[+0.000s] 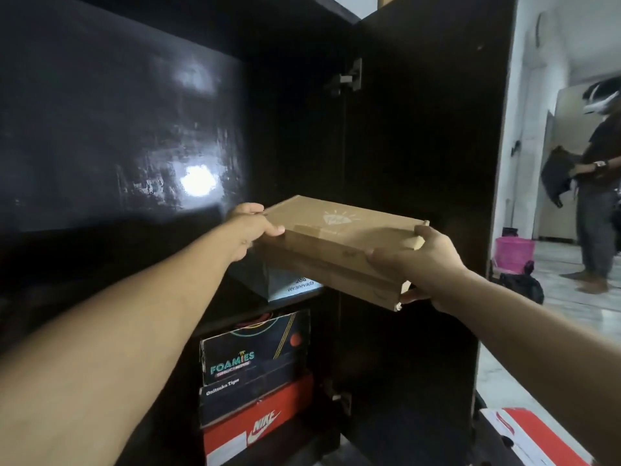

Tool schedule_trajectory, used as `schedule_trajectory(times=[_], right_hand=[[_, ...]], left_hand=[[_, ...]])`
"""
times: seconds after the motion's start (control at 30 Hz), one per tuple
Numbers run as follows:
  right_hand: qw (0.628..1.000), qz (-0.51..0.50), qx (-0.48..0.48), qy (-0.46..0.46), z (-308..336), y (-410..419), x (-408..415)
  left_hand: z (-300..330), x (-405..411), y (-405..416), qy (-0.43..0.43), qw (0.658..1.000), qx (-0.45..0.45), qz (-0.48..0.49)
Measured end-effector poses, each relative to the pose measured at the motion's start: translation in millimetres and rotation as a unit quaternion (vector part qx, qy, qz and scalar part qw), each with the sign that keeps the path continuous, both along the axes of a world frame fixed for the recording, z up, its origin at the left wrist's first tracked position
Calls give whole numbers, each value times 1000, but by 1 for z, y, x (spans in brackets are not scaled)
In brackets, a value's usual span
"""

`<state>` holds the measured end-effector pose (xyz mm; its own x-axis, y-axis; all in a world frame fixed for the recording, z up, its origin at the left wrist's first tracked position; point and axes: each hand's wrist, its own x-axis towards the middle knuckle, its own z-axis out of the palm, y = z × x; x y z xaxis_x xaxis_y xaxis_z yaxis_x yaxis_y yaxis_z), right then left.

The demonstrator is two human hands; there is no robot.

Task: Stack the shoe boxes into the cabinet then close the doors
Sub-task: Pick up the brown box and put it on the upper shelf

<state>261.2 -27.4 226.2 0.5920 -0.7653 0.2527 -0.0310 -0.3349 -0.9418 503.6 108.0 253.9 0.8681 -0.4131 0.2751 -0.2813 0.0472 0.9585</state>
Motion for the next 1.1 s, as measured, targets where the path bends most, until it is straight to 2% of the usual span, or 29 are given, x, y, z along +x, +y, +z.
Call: schedule_trajectory(times=[0.17, 0.43, 0.5, 0.6, 0.67, 0.83, 1.0, 1.1], right_hand=[[1000, -8, 22, -1, 12, -4, 55], [1000, -1, 21, -7, 10, -16, 134], [999, 26, 18, -22, 5, -23, 150], [994, 77, 42, -61, -1, -32, 168], [992, 105, 37, -63, -5, -36, 176], [991, 127, -38, 8, -11, -34, 187], [976, 128, -150, 94, -15, -42, 198], [965, 139, -185, 122, -17, -45, 206]], left_hand=[[6, 45, -22, 6, 997, -56, 47], [-13, 69, -58, -52, 997, -35, 54], [-12, 59, -58, -70, 997, -21, 35], [-12, 49, -56, -48, 997, 42, -40], [-11, 49, -57, -69, 994, 77, -48], [-18, 68, -67, -135, 983, 124, 10], [-25, 90, -70, -161, 980, 105, 49], [-29, 96, -73, -170, 978, 100, 69]])
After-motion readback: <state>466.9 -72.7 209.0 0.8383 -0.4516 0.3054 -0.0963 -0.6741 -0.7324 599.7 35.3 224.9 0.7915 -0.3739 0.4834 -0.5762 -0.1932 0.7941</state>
